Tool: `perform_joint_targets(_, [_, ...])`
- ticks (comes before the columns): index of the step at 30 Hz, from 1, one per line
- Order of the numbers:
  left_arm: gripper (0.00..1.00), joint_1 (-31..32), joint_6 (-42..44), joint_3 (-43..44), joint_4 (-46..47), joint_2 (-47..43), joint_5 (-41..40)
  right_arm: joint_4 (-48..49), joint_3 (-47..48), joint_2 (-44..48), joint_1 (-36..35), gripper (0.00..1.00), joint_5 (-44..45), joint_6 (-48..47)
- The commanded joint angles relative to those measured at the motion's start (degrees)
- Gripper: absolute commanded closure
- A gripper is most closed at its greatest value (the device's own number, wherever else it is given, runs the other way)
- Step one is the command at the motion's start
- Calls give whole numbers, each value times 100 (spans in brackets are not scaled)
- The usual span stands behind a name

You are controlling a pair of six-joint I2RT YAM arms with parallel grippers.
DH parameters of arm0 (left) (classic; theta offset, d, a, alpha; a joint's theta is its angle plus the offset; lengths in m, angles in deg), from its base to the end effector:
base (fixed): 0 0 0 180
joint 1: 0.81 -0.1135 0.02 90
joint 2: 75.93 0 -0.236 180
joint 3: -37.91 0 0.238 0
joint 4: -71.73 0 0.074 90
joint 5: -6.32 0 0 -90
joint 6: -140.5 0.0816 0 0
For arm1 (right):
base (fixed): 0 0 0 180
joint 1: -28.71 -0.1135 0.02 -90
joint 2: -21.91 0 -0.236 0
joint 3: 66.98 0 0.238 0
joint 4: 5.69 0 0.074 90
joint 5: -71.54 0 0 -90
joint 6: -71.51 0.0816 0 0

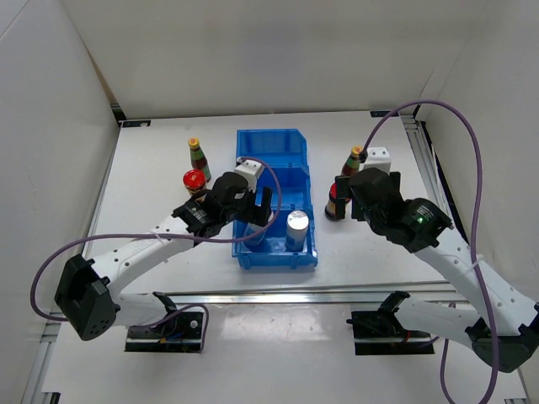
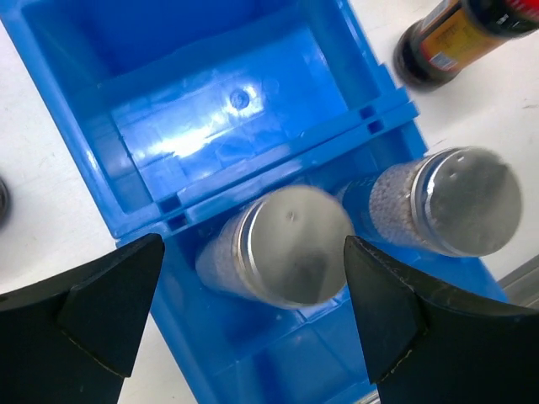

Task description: Organize the condiment bottles

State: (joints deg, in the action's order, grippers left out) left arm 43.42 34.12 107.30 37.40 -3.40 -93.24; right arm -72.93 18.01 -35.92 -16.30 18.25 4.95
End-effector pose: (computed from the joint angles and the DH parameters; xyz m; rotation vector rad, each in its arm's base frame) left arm 0.2311 -0.2061 0.2316 0.4496 2.1979 -0.3963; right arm 0.1849 0.1160 0.3321 -0.0740 2.1120 -0.0262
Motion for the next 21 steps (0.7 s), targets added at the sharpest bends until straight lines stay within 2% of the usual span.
perform_joint_targets(1, [0, 112, -32, 515, 13, -178, -159, 61, -52, -27, 89, 0, 301, 11])
perform_joint_targets(4, [0, 165, -32, 866, -294, -493, -624, 148, -218, -202, 500, 0, 48, 73])
perform_joint_targets(7, [0, 165, 38, 998, -409, -1038, -1178, 386, -271, -483, 1089, 0, -813, -41])
perform_joint_targets(12, [0, 165, 354, 1113, -909, -1785, -1899, 905, -202, -887, 1556, 0, -1359, -418])
perform_joint_targets(15, [0, 165, 75, 1411, -1865, -2154, -2242, 1027, 53, -1291, 1846, 0, -1910, -577])
perform_joint_targets(21, [0, 165, -664, 1579, -2904, -2937, -2567, 1151, 510, -2224, 2032, 0, -2388, -753])
